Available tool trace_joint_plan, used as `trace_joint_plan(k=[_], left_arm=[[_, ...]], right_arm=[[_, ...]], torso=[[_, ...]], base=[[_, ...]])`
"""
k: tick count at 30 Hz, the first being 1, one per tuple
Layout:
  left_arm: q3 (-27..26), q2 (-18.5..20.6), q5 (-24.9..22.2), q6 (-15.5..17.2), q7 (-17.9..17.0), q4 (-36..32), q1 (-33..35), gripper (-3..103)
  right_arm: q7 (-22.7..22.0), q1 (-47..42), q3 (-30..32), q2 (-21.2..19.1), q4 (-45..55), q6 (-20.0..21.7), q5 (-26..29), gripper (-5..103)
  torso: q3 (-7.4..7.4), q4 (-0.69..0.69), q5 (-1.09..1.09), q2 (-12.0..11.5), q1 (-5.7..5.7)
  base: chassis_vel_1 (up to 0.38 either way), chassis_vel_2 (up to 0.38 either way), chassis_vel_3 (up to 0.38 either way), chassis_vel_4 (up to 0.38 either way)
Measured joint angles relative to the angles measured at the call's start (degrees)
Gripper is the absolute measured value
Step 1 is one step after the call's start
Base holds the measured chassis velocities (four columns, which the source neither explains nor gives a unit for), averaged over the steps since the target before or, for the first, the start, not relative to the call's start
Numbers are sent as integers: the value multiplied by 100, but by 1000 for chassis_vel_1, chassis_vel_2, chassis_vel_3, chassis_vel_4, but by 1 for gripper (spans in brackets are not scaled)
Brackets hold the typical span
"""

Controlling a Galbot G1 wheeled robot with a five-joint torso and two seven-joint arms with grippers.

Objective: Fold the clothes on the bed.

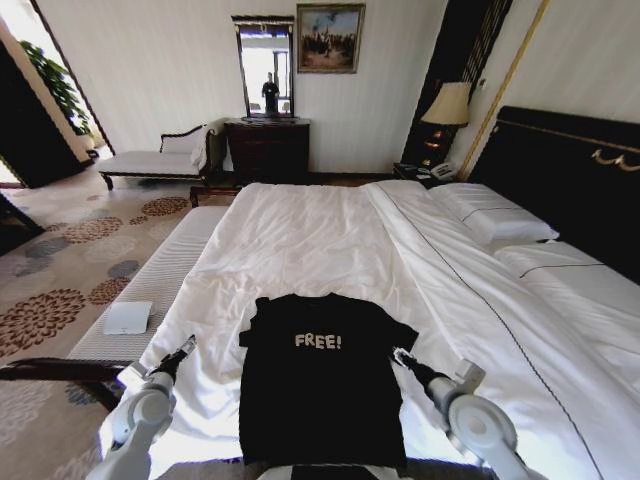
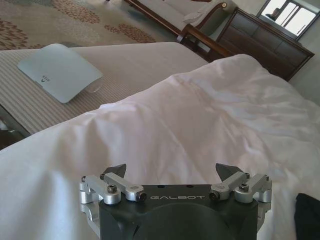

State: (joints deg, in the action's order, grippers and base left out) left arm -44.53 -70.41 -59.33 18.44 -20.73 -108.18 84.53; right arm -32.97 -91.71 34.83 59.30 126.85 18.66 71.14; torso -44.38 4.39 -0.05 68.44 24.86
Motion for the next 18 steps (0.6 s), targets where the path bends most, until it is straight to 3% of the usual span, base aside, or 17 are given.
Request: trace_joint_plan(k=[4, 5, 6, 9, 11, 13, 16, 17, 18], left_arm=[[-144, -4, -399, 147, 19, -451, -16, 100], [-365, 75, -1065, 299, 233, -950, -150, 100], [-365, 75, -1065, 299, 233, -950, -150, 100], [-288, 182, -1095, 249, 773, -1210, -220, 100], [-156, 191, -1020, 254, 901, -1261, -218, 100], [124, 173, -662, 402, 907, -1276, -206, 100], [701, 158, 656, 560, 915, -1102, -140, 100], [701, 158, 656, 560, 915, -1102, -140, 100], [911, 179, 1226, 557, 1001, -1010, -79, 100]], right_arm=[[437, 174, 45, -7, -72, -514, -785, 86], [813, 334, 125, 105, -196, -978, -1262, 98], [813, 334, 125, 105, -196, -978, -1262, 98], [1076, 463, 200, 207, -348, -1384, -1477, 100], [1105, 489, 222, 234, -382, -1474, -1502, 100], [1114, 508, 270, 284, -405, -1545, -1497, 100], [1100, 481, 332, 388, -424, -1570, -1474, 100], [1100, 481, 332, 388, -424, -1570, -1474, 100], [1079, 457, 337, 438, -426, -1573, -1468, 100]], torso=[[-1, 1, 1, 0, 0], [-1, 2, 3, 0, 0], [-1, 2, 3, 0, 0], [-1, 1, 3, 0, 0], [-1, 1, 3, 0, 1], [-1, 2, 2, 0, 0], [-1, 2, 1, 0, 0], [-1, 2, 1, 0, 0], [0, 2, 0, 0, 0]], base=[[0, 0, 0, 0], [0, 0, 0, 0], [0, 0, 0, 0], [0, 0, 0, 0], [0, 0, 0, 0], [0, 0, 0, 0], [0, 0, 0, 0], [0, 0, 0, 0], [0, 0, 0, 0]])
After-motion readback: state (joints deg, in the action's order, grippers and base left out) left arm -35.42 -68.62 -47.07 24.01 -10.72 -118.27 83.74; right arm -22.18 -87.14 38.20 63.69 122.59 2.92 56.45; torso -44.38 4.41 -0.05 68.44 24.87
